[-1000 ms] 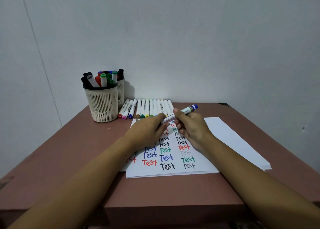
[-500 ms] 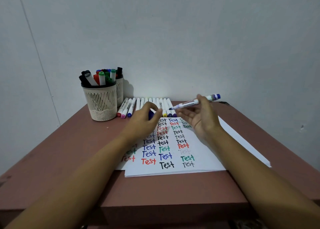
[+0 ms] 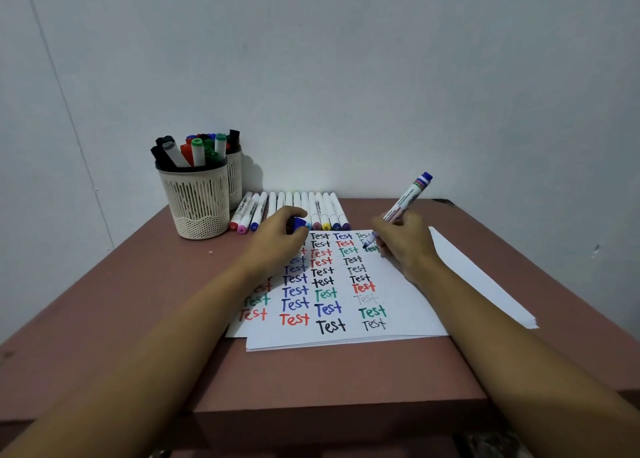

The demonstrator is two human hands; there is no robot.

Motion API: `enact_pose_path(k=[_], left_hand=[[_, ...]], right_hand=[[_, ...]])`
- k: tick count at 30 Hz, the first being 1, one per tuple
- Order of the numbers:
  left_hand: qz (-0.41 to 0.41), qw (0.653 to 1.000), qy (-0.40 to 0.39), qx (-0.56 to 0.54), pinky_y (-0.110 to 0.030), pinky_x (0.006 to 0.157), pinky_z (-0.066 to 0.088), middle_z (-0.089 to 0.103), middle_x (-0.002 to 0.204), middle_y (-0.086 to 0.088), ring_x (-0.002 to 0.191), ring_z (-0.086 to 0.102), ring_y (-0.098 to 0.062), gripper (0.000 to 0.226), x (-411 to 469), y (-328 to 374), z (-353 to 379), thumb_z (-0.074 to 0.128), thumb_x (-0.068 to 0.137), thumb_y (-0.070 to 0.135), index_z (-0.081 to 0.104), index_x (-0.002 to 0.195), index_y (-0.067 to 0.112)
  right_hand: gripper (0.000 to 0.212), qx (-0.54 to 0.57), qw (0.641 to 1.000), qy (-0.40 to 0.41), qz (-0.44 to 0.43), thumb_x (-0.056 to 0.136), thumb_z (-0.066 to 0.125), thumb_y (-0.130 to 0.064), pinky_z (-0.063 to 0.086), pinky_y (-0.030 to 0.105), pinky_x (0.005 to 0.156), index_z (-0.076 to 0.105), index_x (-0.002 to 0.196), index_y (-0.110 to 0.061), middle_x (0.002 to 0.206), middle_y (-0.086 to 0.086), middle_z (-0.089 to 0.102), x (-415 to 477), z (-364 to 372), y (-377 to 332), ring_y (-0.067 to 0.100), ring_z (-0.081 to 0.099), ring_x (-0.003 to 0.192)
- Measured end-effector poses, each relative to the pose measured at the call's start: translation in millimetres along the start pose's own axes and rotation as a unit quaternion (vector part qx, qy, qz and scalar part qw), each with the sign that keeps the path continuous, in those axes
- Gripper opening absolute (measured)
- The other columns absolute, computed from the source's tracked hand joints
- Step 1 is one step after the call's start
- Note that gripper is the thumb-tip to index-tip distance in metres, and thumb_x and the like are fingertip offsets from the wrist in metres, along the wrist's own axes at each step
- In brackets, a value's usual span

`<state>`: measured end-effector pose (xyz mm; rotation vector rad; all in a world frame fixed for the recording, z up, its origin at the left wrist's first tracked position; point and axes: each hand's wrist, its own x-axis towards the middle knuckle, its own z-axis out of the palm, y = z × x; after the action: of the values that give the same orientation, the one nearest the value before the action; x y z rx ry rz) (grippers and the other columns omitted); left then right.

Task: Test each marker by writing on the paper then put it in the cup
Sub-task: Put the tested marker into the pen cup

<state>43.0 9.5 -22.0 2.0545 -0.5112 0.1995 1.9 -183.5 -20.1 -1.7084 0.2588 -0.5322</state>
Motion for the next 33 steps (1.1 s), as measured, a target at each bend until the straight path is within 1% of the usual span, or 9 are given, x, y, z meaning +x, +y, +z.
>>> enact_pose_path(k=[3,5,8,11,15,21,27,30,33], left_hand=[[-0.003,1.000,-0.008,-0.016,-0.025,0.078,0.049,0.057,0.104,-0.001,0.092,0.057,-0.014,0.033,0.0,-0.9,0.3,0.056,0.092,0.016,0.050,0.124,0.014],[-0.010,1.000,-0.010,-0.019,-0.018,0.073,0.048,0.057,0.102,0.000,0.090,0.055,-0.011,0.028,0.9,-1.4,0.1,0.059,0.090,0.016,0.051,0.117,0.014],[-0.014,1.000,-0.004,-0.020,-0.016,0.072,0.045,0.058,0.100,0.002,0.091,0.055,-0.010,0.020,1.7,-1.9,-0.2,0.061,0.089,0.016,0.053,0.107,0.017],[-0.015,1.000,-0.006,-0.017,-0.013,0.071,0.044,0.057,0.097,0.004,0.089,0.056,-0.010,0.020,1.5,-1.5,0.0,0.061,0.089,0.016,0.054,0.107,0.016],[-0.014,1.000,-0.006,-0.009,-0.015,0.072,0.045,0.057,0.099,0.004,0.092,0.056,-0.010,0.022,1.6,-1.2,-0.1,0.062,0.089,0.017,0.054,0.110,0.015],[-0.016,1.000,-0.014,-0.011,-0.023,0.079,0.046,0.056,0.098,0.005,0.092,0.056,-0.011,0.021,1.0,-1.2,-0.8,0.061,0.089,0.018,0.053,0.108,0.017],[-0.013,1.000,-0.009,-0.009,-0.012,0.068,0.044,0.056,0.097,0.005,0.085,0.054,-0.006,0.021,1.8,-1.1,-0.8,0.061,0.089,0.018,0.054,0.109,0.015],[-0.012,1.000,-0.010,-0.009,-0.011,0.068,0.043,0.055,0.094,0.008,0.085,0.054,-0.006,0.020,1.6,-0.9,-0.6,0.061,0.089,0.017,0.054,0.108,0.016],[-0.013,1.000,-0.010,-0.008,-0.012,0.070,0.044,0.055,0.095,0.008,0.087,0.054,-0.006,0.020,1.9,-1.5,-0.7,0.061,0.089,0.018,0.054,0.108,0.017]], right_hand=[[0.009,-0.028,0.999,0.022,-0.010,0.078,0.059,-0.009,0.039,0.026,0.046,0.050,0.079,-0.006,0.065,0.011,0.055,-1.8,1.2,1.5,0.017,0.044,0.049],[0.011,-0.045,0.998,0.031,-0.016,0.078,0.060,-0.010,0.040,0.025,0.046,0.048,0.077,-0.008,0.066,0.011,0.054,-2.7,1.6,1.7,0.017,0.044,0.049],[0.012,-0.035,0.999,0.035,-0.018,0.077,0.060,-0.010,0.039,0.025,0.046,0.048,0.076,-0.008,0.066,0.013,0.053,-3.2,2.1,2.9,0.018,0.043,0.049],[0.012,-0.036,0.999,0.029,-0.019,0.077,0.061,-0.010,0.040,0.027,0.049,0.049,0.077,-0.008,0.066,0.013,0.055,-3.0,1.8,3.6,0.018,0.044,0.048],[0.013,-0.041,0.999,0.020,-0.029,0.077,0.062,-0.010,0.042,0.030,0.052,0.050,0.076,-0.008,0.068,0.013,0.056,-4.1,2.5,3.4,0.018,0.046,0.050],[0.015,-0.040,0.997,0.053,-0.037,0.077,0.063,-0.012,0.045,0.033,0.059,0.048,0.075,-0.010,0.070,0.011,0.054,-1.8,3.5,6.9,0.020,0.050,0.060],[0.014,-0.025,0.998,0.042,-0.030,0.077,0.061,-0.012,0.040,0.031,0.054,0.048,0.071,-0.011,0.066,0.009,0.054,-2.0,2.0,6.4,0.018,0.045,0.053],[0.013,-0.046,0.998,0.034,-0.036,0.077,0.060,-0.012,0.040,0.031,0.055,0.048,0.076,-0.009,0.068,0.012,0.053,-3.2,2.5,5.4,0.019,0.045,0.055],[0.018,-0.039,0.999,0.024,-0.026,0.080,0.060,-0.012,0.040,0.028,0.051,0.043,0.074,-0.012,0.068,0.012,0.050,-3.2,2.7,4.9,0.016,0.045,0.053]])
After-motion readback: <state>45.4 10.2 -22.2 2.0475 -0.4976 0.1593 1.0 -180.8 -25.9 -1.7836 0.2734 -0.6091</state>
